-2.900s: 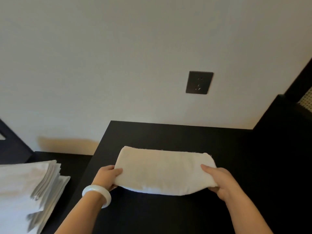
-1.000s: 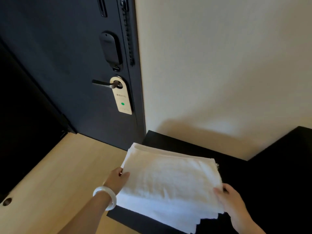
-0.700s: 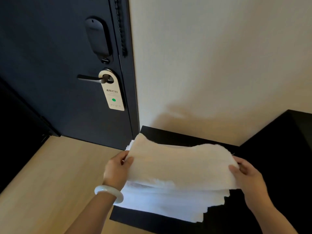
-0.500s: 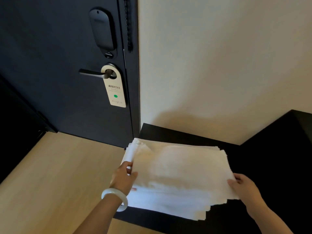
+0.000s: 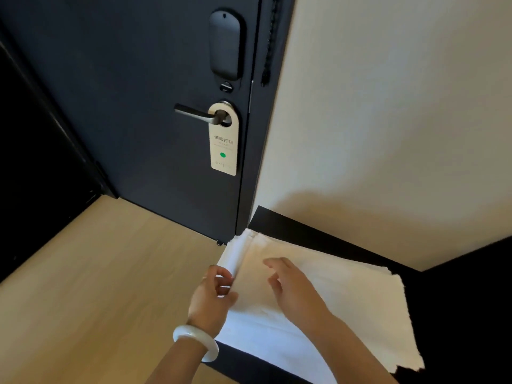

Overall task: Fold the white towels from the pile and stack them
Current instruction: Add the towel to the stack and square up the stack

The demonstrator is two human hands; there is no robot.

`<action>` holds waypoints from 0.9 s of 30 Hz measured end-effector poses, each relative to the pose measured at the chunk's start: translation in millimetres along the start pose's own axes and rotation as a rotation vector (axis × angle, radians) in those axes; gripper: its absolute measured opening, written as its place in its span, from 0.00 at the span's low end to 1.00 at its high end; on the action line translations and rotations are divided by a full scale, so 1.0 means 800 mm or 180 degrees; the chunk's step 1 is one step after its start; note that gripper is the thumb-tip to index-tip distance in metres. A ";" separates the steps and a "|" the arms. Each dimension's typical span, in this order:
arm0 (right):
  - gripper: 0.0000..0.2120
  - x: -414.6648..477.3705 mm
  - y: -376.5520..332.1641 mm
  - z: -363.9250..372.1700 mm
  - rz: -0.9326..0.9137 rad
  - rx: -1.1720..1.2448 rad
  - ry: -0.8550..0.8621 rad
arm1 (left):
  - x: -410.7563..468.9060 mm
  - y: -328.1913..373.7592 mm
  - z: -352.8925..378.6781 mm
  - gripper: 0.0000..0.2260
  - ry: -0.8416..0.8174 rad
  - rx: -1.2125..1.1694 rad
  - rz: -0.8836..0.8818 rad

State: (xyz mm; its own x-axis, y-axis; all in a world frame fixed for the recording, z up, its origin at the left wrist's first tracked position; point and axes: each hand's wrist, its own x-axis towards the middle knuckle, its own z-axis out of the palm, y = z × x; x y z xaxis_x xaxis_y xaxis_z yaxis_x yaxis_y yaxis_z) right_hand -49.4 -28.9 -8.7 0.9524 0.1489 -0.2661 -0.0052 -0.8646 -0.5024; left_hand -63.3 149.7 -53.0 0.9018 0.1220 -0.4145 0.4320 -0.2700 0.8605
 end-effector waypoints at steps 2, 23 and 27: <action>0.19 0.025 -0.017 0.011 0.0074 0.0003 -0.0048 | -0.003 -0.010 -0.001 0.14 0.0170 -0.0426 -0.0015; 0.07 0.070 -0.009 0.014 0.0285 0.1364 -0.0175 | -0.033 -0.056 0.019 0.06 0.0257 -0.1283 -0.0264; 0.24 0.074 -0.013 0.005 -0.1331 -0.0540 -0.0385 | -0.035 -0.051 0.021 0.11 0.0259 -0.0954 -0.0192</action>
State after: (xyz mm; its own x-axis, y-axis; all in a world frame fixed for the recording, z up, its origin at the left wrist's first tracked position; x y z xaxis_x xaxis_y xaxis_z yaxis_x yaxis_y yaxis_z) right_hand 5.5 -9.1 -22.3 0.8197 0.5475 -0.1684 0.4311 -0.7833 -0.4479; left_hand -106.6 141.2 -81.3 0.8669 0.2084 -0.4528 0.4567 0.0320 0.8891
